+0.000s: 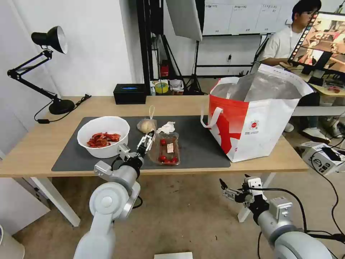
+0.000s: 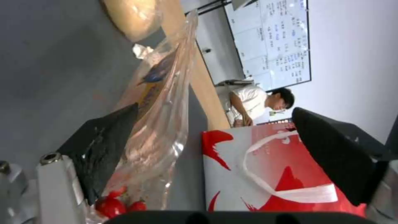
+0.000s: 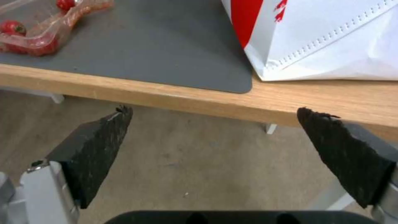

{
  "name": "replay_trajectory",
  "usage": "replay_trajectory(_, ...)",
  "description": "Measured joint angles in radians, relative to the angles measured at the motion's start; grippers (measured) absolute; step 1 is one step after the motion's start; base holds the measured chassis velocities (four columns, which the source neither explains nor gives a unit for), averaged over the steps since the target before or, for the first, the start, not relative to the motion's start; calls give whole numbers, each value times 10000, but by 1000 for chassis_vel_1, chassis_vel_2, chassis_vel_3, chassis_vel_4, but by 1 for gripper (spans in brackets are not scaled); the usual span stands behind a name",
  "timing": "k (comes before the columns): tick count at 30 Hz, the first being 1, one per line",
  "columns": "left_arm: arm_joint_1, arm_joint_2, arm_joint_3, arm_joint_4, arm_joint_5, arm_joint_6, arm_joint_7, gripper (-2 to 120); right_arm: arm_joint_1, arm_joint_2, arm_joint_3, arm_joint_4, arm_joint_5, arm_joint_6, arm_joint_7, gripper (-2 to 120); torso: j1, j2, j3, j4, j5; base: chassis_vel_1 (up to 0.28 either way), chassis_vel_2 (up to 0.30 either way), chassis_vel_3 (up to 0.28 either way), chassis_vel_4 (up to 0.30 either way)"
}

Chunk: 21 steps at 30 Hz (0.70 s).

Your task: Pick up the trash from the table and place it into the takeout bag.

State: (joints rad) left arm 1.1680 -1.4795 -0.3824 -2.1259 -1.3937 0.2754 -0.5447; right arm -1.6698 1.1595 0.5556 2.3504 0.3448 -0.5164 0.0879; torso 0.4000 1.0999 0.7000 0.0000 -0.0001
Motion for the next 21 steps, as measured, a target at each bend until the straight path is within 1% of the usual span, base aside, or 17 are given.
replay_trajectory(14, -609, 81, 791, 454, -33, 43, -52, 100, -222, 165, 204, 121, -32, 15, -6, 100, 0, 0, 0, 0, 1, 0, 0, 0, 0)
replay_trajectory(17, -793, 84, 1131, 673, 31, 70, -53, 100, -354, 262, 315, 215, -36, 19, -12, 100, 0, 1, 0, 0, 1, 0, 0, 0, 0)
replay_trajectory(21, -914, 134, 1269, 716, 41, 138, -45, 100, -438, 301, 376, 278, -37, 27, -19, 100, 0, 2, 0, 0, 1, 0, 0, 0, 0)
